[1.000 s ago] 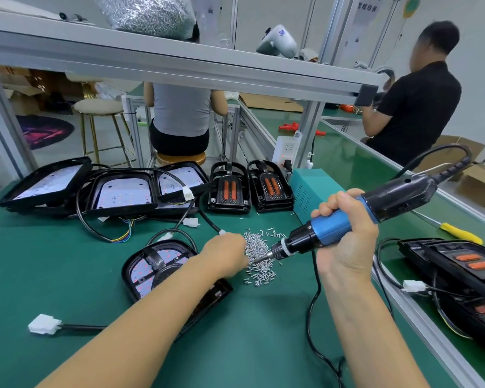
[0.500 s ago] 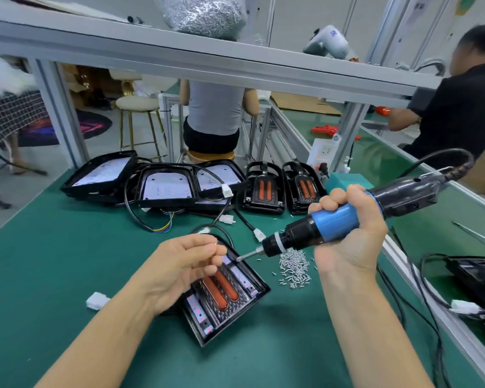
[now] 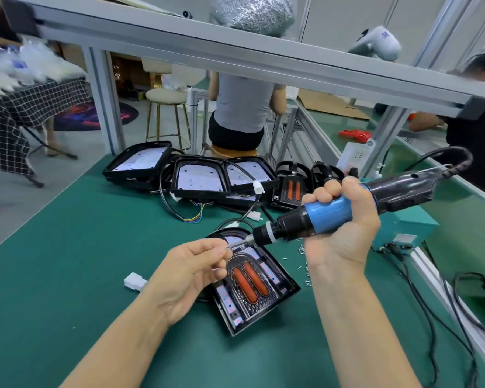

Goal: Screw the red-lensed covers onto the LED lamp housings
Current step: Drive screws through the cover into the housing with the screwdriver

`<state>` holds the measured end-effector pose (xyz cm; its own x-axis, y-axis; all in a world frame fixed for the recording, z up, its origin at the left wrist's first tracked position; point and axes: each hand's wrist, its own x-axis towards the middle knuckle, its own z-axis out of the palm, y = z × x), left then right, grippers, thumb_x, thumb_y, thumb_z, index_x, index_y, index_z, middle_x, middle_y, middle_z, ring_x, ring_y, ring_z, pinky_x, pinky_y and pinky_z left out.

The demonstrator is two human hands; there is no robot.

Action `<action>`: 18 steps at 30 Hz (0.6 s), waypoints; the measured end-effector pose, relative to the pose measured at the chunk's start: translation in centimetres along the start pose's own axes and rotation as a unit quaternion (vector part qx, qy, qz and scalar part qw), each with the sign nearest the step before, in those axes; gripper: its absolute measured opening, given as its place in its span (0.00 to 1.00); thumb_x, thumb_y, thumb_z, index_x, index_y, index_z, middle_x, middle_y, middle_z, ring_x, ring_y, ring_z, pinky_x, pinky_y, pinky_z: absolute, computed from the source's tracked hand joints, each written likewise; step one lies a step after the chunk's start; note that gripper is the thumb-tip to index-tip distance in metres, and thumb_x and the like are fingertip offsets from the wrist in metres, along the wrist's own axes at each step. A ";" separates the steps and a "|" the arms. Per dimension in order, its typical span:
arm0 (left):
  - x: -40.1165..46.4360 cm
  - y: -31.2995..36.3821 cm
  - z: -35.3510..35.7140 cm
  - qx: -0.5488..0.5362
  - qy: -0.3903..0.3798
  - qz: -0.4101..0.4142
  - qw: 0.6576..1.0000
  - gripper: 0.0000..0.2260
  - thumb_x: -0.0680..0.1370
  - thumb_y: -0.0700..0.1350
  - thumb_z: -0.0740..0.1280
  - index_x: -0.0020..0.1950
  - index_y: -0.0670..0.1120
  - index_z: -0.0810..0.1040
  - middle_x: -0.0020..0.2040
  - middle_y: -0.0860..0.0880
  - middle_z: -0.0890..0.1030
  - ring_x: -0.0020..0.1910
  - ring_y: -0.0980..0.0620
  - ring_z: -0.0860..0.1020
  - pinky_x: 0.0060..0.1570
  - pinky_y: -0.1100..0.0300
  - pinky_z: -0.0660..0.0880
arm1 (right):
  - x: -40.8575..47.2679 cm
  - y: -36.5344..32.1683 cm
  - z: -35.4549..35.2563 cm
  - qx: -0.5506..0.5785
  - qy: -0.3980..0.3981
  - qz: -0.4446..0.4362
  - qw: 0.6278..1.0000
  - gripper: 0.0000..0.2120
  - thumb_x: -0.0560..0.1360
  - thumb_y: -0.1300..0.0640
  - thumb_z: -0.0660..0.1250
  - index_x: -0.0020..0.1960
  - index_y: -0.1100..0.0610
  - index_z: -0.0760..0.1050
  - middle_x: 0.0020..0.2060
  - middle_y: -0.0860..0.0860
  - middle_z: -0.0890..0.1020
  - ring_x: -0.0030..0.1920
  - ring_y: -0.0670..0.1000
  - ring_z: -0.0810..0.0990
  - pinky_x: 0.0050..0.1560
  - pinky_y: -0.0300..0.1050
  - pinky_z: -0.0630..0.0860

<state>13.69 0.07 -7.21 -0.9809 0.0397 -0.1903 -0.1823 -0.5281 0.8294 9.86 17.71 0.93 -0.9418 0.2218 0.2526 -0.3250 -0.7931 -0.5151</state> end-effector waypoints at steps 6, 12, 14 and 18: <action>0.8 0.1 -3.2 0.299 0.173 0.159 0.925 0.05 0.75 0.36 0.69 0.40 0.44 0.80 0.34 0.50 0.82 0.28 0.62 0.73 0.28 0.69 0.71 | 0.0 1.9 -0.1 -0.055 -0.017 0.004 0.998 0.09 0.66 0.65 0.65 0.40 0.54 0.68 0.28 0.49 0.71 0.27 0.47 0.71 0.32 0.40 0.72; 1.6 -1.4 -3.8 0.397 0.133 0.163 0.894 0.07 0.75 0.39 0.70 0.38 0.48 0.79 0.32 0.57 0.82 0.29 0.64 0.75 0.33 0.73 0.69 | -0.2 5.1 -0.2 -0.138 -0.042 0.004 0.990 0.11 0.65 0.68 0.66 0.37 0.52 0.72 0.26 0.51 0.73 0.26 0.50 0.72 0.31 0.41 0.71; 1.6 -1.6 -3.8 0.410 0.134 0.170 0.886 0.07 0.74 0.39 0.71 0.38 0.49 0.79 0.33 0.59 0.81 0.30 0.66 0.75 0.35 0.74 0.68 | -0.2 5.9 -0.2 -0.171 -0.048 0.001 0.984 0.12 0.64 0.67 0.67 0.35 0.50 0.73 0.26 0.53 0.72 0.28 0.52 0.71 0.32 0.42 0.69; 1.6 -1.6 -3.8 0.427 0.130 0.178 0.877 0.08 0.74 0.39 0.70 0.38 0.50 0.79 0.34 0.59 0.82 0.31 0.65 0.75 0.36 0.74 0.68 | -0.2 7.0 -0.2 -0.201 -0.051 0.002 0.978 0.12 0.64 0.67 0.68 0.35 0.49 0.73 0.26 0.54 0.71 0.28 0.54 0.70 0.35 0.44 0.69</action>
<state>12.66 -2.23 -10.81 -0.9574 -0.2523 0.1403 0.0400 0.3653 0.9300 7.75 12.20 -2.91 -0.9362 0.1446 0.3202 -0.3483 -0.5015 -0.7919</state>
